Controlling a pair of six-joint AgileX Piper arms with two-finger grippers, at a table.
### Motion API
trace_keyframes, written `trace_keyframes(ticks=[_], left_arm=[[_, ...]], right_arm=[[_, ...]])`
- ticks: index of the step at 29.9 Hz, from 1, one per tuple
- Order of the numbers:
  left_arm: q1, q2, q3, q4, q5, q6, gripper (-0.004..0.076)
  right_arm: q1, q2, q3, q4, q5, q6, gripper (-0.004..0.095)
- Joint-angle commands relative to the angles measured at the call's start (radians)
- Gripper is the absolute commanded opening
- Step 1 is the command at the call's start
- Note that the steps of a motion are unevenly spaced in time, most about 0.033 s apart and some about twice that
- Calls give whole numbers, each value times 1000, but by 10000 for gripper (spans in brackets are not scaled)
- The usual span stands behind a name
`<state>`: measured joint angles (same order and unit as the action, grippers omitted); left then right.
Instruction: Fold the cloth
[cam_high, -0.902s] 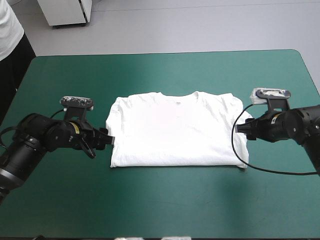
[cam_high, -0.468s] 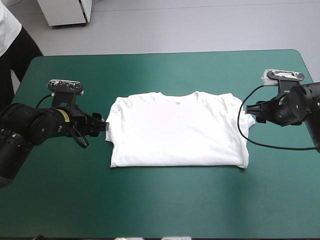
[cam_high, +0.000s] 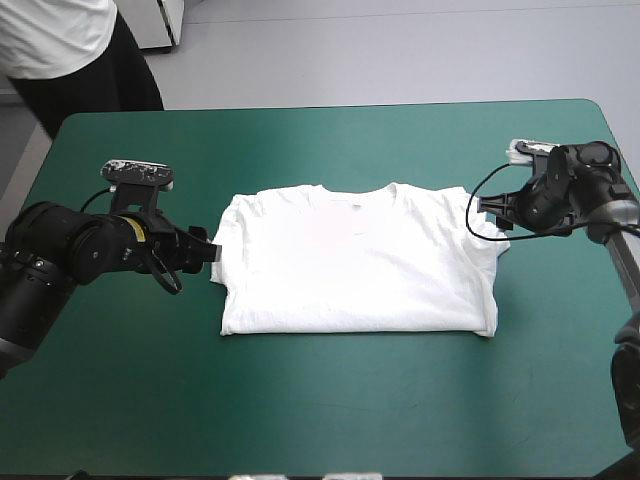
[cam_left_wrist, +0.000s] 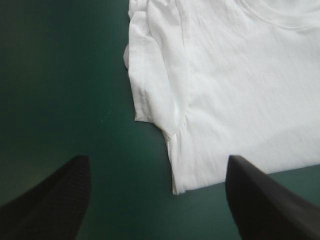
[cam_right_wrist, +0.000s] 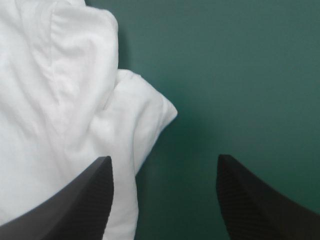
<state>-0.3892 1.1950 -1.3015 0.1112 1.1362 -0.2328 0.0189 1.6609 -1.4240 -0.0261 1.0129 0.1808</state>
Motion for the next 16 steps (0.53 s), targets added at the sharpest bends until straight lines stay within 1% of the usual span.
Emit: trace_keyframes(ticks=[1, 7, 13, 16], left_arm=[[-6, -13, -31, 6, -37, -7, 545], [-6, -13, -31, 6, -35, -7, 545], [-6, -13, -31, 6, -35, -7, 545], [-6, -13, -31, 6, -33, -7, 545]], right_arm=[[-11, 34, -77, -5, -37, -7, 547], [-11, 140, -94, 8, -45, -7, 543], [-11, 221, -94, 26, -101, -3, 537], [-11, 243, -96, 46, -106, -1, 491]])
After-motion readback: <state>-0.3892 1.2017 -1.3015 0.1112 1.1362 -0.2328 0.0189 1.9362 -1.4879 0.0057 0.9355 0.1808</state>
